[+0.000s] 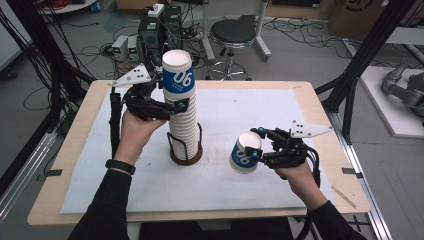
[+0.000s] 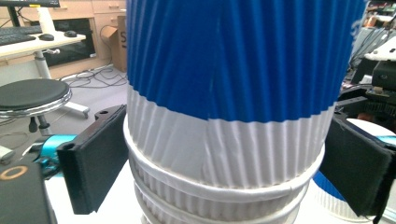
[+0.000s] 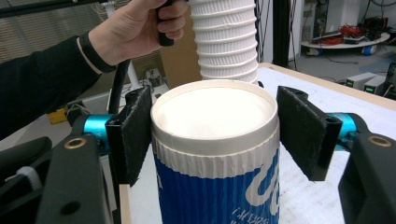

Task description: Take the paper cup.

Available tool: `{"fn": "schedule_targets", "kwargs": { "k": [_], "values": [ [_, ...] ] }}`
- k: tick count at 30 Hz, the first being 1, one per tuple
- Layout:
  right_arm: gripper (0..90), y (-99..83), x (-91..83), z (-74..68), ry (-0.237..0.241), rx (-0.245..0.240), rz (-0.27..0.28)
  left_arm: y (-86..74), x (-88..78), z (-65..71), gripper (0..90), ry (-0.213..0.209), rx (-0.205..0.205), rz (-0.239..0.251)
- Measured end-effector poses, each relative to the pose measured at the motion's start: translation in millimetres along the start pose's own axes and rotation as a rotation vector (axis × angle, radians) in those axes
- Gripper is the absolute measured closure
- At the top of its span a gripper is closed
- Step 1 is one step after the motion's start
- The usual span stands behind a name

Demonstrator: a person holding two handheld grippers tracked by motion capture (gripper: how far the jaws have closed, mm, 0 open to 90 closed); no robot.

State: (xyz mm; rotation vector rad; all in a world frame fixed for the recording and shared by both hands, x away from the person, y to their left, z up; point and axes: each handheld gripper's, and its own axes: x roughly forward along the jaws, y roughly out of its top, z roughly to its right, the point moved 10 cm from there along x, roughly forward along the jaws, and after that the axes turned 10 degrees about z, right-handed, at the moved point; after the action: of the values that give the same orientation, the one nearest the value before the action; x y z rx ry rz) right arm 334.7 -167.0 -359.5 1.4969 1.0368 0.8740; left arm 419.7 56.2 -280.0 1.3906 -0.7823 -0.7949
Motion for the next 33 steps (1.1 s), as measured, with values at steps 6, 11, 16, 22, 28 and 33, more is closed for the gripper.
{"fn": "schedule_targets", "kwargs": {
  "k": [6,11,16,22,28,33],
  "values": [
    [30.7,-2.3,-2.2,2.1,-0.005,0.008,-0.003,-0.9,-4.3,-0.1,6.0,0.018,0.013,0.005],
    [30.7,-1.6,-3.4,2.8,-0.005,0.007,0.000,-4.6,-12.7,-0.6,6.0,0.040,0.014,-0.003],
    [30.7,-1.9,-4.4,4.1,-0.007,0.003,-0.001,-9.2,-23.8,0.4,6.0,0.061,0.019,0.002],
    [30.7,-3.0,-4.4,4.2,-0.013,0.005,-0.006,-17.1,-37.7,1.7,6.1,0.072,0.014,0.017],
    [30.7,-3.9,-4.9,5.3,-0.015,0.005,-0.006,-25.0,-51.2,11.5,6.0,0.072,0.021,0.033],
    [30.7,-8.9,-5.0,7.1,-0.019,0.006,-0.013,-34.6,-58.7,24.2,6.1,0.064,0.029,0.038]
  ]
}}
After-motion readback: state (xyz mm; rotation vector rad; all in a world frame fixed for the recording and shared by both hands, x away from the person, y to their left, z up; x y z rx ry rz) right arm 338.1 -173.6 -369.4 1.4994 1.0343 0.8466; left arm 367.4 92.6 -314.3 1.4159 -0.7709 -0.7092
